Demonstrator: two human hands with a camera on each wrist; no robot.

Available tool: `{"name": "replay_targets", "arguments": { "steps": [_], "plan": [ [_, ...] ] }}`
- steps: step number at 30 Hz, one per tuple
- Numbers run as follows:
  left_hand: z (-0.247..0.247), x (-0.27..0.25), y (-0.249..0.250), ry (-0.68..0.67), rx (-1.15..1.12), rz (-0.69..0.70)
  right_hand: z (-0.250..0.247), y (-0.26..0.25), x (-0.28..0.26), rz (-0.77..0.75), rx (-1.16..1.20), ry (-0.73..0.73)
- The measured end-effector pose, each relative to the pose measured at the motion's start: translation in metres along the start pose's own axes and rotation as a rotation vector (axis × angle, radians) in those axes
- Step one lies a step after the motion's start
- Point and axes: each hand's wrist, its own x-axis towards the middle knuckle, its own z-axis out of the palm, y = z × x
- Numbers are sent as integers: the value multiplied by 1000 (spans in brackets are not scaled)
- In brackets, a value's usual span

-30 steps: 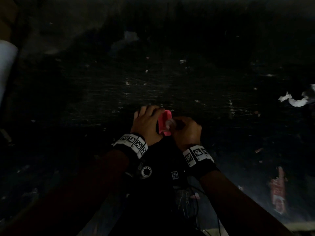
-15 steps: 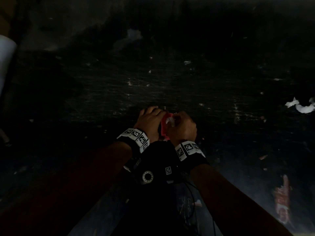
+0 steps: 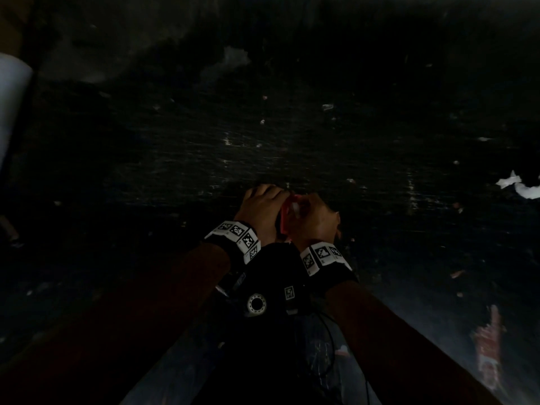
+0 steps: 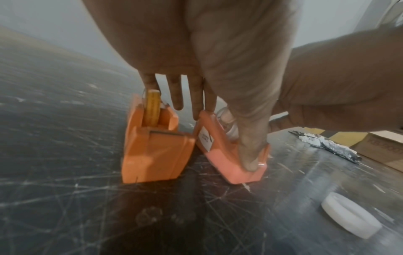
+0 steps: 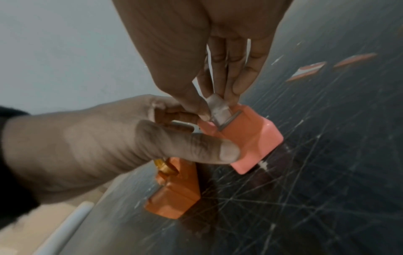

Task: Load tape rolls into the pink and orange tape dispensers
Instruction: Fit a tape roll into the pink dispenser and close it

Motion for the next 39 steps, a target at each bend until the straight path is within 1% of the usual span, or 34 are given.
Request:
{"name": "replay_targets", "arguments": {
  "steps": [4, 7, 10, 13, 15, 20, 24, 29, 33, 39],
  "plan": [
    [2, 0, 0, -2, 4, 3, 2, 1, 3, -51, -122, -27],
    [0, 1, 0, -14, 7, 1, -2, 1, 2, -87, -112, -69],
    [-2, 1, -1, -14, 1, 9, -8, 4, 1, -129, -109, -139],
    [-2, 0, -1, 2, -5, 19, -14, 10, 2, -168, -156, -225],
    [-2, -1, 0, 4, -11, 15, -16, 18, 2, -187, -158, -257],
    [-2, 0, 0, -15, -24, 4, -19, 38, 2, -262, -143, -242],
    [-3, 1, 1, -38, -11, 1, -21, 39, 4, -408, -175, -264],
    [-2, -1, 2, -13, -29, 12, -25, 36, 13, -589, -171, -209],
    [-1, -2, 2, 5, -7, 37, -29, 34, 17, -583, -220, -265],
    [1, -1, 1, 14, 13, 28, -27, 40, 10, -602, -199, -201]
  ]
}}
